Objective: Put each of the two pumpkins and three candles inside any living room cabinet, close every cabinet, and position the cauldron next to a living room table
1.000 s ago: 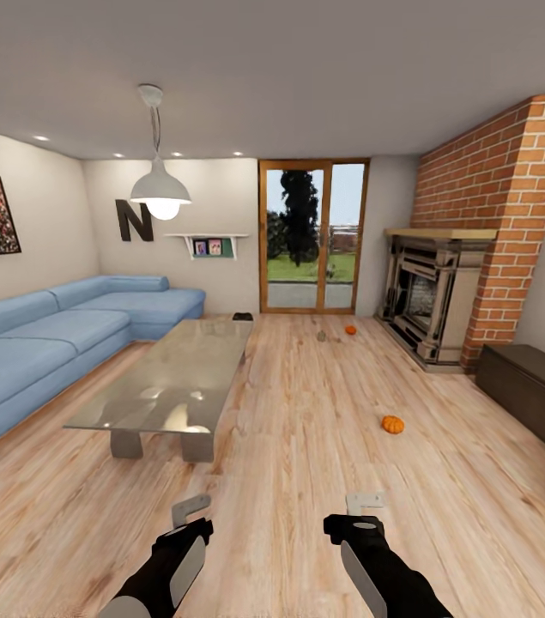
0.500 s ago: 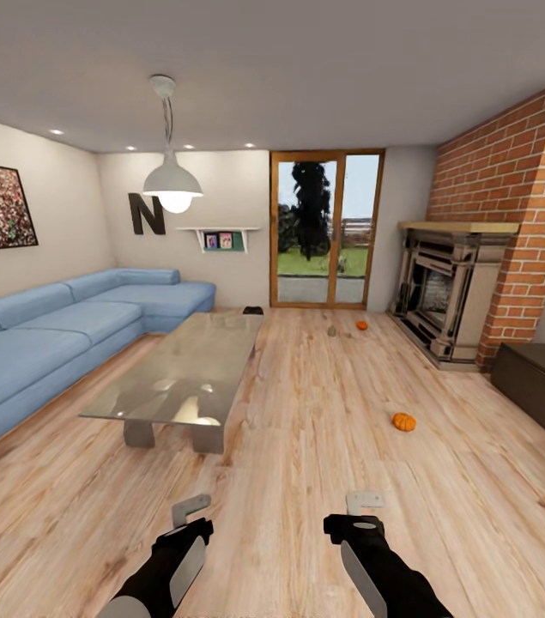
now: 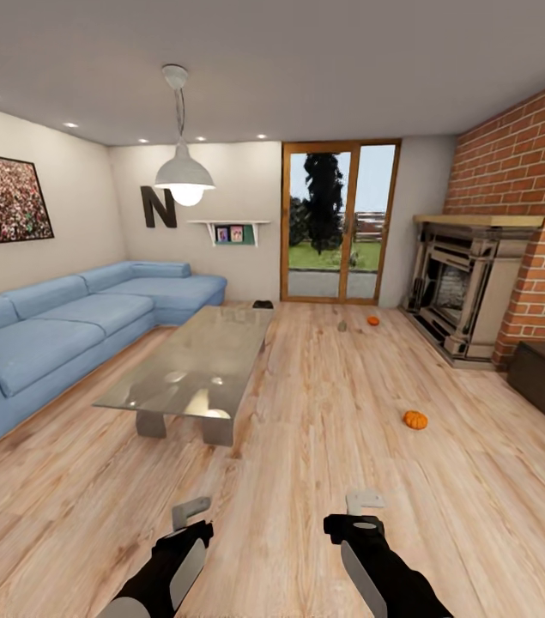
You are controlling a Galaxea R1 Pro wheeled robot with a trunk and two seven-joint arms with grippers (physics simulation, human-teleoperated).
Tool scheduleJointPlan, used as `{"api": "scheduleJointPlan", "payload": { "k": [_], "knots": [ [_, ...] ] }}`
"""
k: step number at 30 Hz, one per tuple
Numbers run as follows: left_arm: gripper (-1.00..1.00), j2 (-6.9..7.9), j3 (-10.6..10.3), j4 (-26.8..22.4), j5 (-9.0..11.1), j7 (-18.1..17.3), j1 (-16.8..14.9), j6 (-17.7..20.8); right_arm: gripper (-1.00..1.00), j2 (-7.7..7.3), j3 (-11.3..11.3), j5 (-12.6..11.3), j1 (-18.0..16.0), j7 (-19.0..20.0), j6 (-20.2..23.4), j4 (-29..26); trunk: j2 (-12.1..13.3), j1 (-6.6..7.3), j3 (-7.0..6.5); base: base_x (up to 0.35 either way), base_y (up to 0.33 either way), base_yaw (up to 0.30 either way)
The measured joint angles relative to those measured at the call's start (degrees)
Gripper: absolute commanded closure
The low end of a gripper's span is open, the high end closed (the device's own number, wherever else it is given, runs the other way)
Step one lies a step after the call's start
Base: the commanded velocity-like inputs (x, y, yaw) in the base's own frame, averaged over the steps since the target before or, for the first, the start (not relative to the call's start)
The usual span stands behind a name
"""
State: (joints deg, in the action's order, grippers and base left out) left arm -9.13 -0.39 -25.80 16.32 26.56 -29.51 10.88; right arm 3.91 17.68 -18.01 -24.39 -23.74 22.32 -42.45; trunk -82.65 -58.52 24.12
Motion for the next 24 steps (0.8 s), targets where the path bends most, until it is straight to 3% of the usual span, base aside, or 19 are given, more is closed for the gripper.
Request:
{"api": "scheduleJointPlan", "payload": {
  "k": [24],
  "knots": [
    [-1.00,0.00,0.00,0.52,-0.09,-1.57,0.00,-0.02,-1.00,0.00,0.00,0.00,0.00,0.00,-0.09,0.09,0.00,0.00,2.12,0.000,0.000,0.102]
  ]
}}
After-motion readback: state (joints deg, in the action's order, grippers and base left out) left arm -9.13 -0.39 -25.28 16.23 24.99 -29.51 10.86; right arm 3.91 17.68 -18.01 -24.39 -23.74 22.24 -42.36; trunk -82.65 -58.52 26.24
